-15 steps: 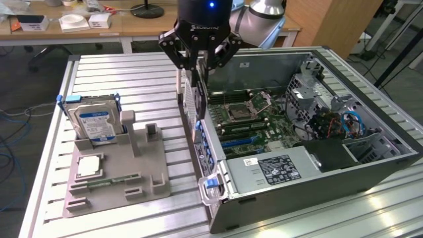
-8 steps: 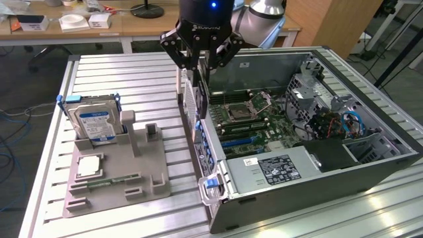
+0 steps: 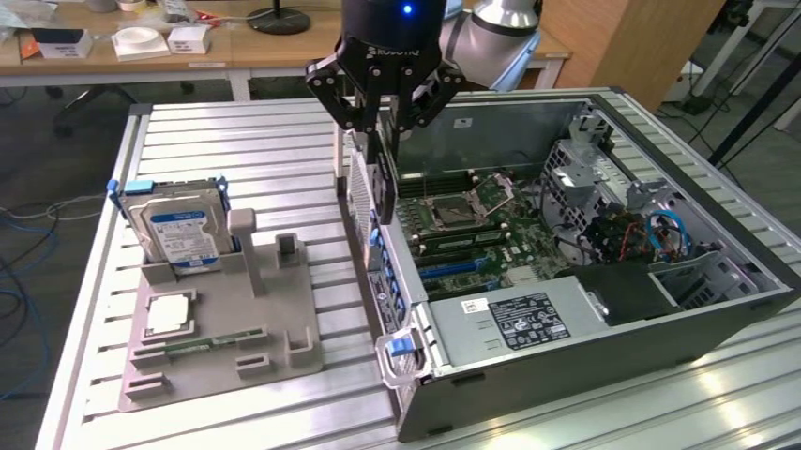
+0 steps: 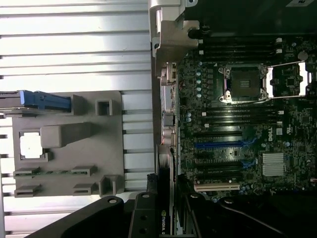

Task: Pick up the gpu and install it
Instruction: 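Pick up the gpu and move the gpu toward the slot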

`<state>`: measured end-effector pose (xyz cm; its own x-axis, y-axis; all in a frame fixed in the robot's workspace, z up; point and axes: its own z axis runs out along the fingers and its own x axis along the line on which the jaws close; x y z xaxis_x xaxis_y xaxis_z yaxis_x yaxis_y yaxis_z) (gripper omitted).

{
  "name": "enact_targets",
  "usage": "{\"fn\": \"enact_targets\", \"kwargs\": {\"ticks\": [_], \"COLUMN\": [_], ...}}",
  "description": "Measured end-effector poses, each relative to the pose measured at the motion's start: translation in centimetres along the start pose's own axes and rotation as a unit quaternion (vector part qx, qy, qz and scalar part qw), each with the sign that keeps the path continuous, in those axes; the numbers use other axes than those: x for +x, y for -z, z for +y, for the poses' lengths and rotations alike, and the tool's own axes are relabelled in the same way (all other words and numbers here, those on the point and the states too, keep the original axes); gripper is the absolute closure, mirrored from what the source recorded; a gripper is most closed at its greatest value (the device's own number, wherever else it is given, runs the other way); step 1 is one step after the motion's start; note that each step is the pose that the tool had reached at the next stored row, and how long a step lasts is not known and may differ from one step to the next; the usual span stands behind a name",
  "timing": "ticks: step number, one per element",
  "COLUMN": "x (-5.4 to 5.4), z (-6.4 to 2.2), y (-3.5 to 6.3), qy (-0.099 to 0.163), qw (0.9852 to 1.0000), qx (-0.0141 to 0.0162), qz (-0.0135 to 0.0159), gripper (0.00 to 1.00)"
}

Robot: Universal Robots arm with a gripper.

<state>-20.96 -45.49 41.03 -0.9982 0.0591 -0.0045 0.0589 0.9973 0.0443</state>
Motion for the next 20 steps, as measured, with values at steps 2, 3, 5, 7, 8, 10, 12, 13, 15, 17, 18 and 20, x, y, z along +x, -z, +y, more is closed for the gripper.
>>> {"fn": "enact_targets", "kwargs": {"ticks": [2,3,5,7,8,10,12,13,15,17,18,20], "x": [0.0,0.0,0.0,0.0,0.0,-0.1,-0.3,-0.4,-0.7,-0.8,-1.0,-1.2], "z": [0.0,0.0,0.0,0.0,0.0,0.01,0.02,0.03,0.04,0.06,0.07,0.09], "y": [0.0,0.0,0.0,0.0,0.0,0.0,0.0,0.0,-0.01,-0.01,-0.01,-0.01], "qy": [0.0,0.0,0.0,0.0,0.0,0.0,0.0,0.0,0.0,0.0,0.0,0.0], "qw": [1.0,1.0,1.0,1.0,1.0,1.0,1.0,1.0,1.0,1.0,1.0,1.0], "qx": [0.0,0.0,0.0,0.0,0.0,0.0,0.0,0.0,0.0,0.0,0.0,0.0], "qz": [0.0,0.0,0.0,0.0,0.0,0.0,0.0,0.0,0.0,0.0,0.0,0.0], "gripper": [0.74,0.74,0.74,0.74,0.74,0.74,0.74,0.74,0.74,0.74,0.74,0.74]}}
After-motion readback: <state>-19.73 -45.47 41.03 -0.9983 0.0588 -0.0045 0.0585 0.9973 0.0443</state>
